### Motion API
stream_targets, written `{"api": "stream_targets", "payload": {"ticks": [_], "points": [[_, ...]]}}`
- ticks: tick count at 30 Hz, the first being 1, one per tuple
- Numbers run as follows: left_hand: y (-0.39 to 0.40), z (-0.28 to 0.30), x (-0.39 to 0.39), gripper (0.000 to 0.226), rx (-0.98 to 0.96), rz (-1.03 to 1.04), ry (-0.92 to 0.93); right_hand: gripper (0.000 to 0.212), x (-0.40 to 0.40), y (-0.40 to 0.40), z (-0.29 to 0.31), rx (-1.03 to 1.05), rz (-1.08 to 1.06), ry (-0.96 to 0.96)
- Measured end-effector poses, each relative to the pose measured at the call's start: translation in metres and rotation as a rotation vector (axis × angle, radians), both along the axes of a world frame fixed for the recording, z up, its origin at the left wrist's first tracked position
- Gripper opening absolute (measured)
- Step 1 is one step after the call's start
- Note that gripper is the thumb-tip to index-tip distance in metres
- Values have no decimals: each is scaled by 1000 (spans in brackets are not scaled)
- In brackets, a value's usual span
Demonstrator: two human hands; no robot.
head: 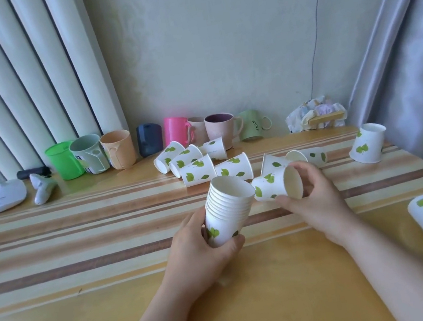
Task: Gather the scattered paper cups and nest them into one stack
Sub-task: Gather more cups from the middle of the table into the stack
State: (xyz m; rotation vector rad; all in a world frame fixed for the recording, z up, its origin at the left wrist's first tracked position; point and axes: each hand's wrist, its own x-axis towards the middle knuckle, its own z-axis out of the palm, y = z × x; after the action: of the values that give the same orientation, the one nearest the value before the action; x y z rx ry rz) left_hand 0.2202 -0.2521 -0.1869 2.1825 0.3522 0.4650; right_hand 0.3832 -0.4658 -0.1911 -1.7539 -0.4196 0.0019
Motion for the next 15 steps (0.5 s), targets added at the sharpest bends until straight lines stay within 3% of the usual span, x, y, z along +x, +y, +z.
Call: {"api": "stream_targets", "payload": {"ticks": [5, 7, 11, 13, 15], "points": [[1, -1, -1, 39, -10, 2, 4, 57, -2, 1, 8, 249, 26, 18], [1, 0, -1, 39, -9, -6, 2, 61, -8, 2, 10, 196, 37, 10], [0, 0, -1, 42, -9, -7, -9, 86, -15, 6, 5, -147, 30, -67], [1, 0, -1, 42, -16, -9, -8, 101, -16, 7, 5, -120, 47, 13], [1, 0, -1, 42, -25, -15, -6, 102, -14, 5, 6, -129, 42, 79]]}}
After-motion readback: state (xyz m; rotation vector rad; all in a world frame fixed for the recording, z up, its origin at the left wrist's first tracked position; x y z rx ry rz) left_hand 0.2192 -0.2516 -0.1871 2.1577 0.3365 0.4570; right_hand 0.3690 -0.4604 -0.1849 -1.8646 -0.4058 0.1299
